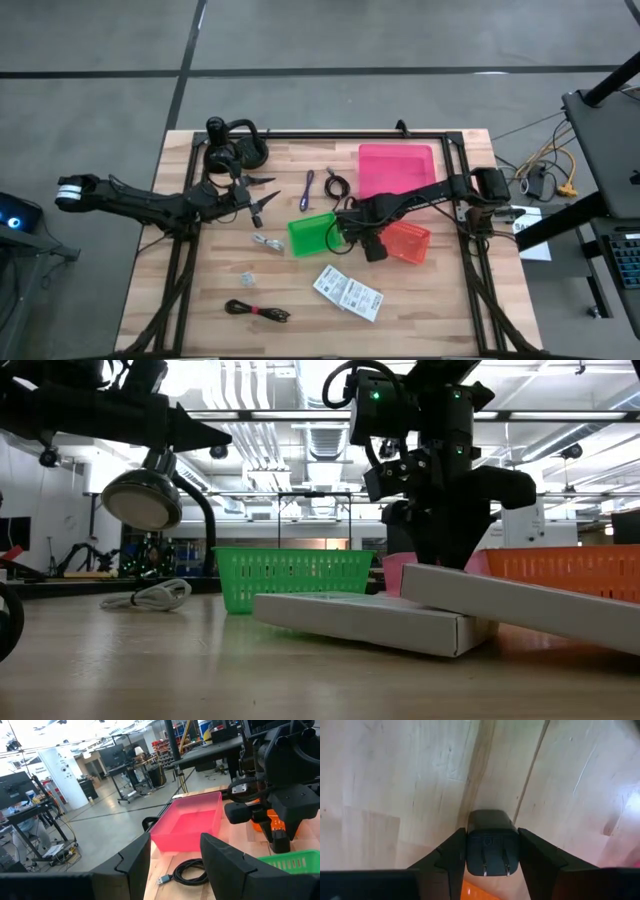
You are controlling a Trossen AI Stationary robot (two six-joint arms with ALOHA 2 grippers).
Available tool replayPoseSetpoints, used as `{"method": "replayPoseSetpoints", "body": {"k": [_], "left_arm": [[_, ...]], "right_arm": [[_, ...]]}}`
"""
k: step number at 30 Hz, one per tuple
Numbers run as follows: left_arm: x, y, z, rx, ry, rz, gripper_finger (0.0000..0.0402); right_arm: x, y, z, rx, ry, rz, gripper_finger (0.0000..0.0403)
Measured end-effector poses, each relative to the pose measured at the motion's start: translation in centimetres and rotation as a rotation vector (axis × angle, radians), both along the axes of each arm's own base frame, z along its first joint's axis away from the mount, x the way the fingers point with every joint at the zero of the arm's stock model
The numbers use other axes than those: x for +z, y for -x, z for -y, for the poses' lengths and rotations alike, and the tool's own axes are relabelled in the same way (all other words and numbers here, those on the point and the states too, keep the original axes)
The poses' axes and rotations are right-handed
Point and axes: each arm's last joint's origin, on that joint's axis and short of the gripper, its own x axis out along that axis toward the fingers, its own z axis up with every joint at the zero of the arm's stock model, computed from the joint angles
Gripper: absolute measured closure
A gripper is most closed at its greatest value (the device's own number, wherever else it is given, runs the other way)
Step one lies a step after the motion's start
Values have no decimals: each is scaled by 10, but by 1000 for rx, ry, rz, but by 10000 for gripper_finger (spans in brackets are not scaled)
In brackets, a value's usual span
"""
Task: Pick and place items into bin
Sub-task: Put the black charger adapter into the orange bin
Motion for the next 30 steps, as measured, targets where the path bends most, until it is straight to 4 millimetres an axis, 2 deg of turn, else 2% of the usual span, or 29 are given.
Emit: {"method": "replayPoseSetpoints", "body": {"k": [13, 21, 30], "left_arm": [[0, 0, 0, 0, 0, 1, 243], [0, 0, 0, 0, 0, 1, 243], [0, 0, 0, 0, 0, 1, 243]], "right_arm": [[5, -4, 0, -18, -4, 20, 263], [29, -10, 0, -28, -5, 21, 263], [64, -12, 0, -43, -2, -34, 263]]}}
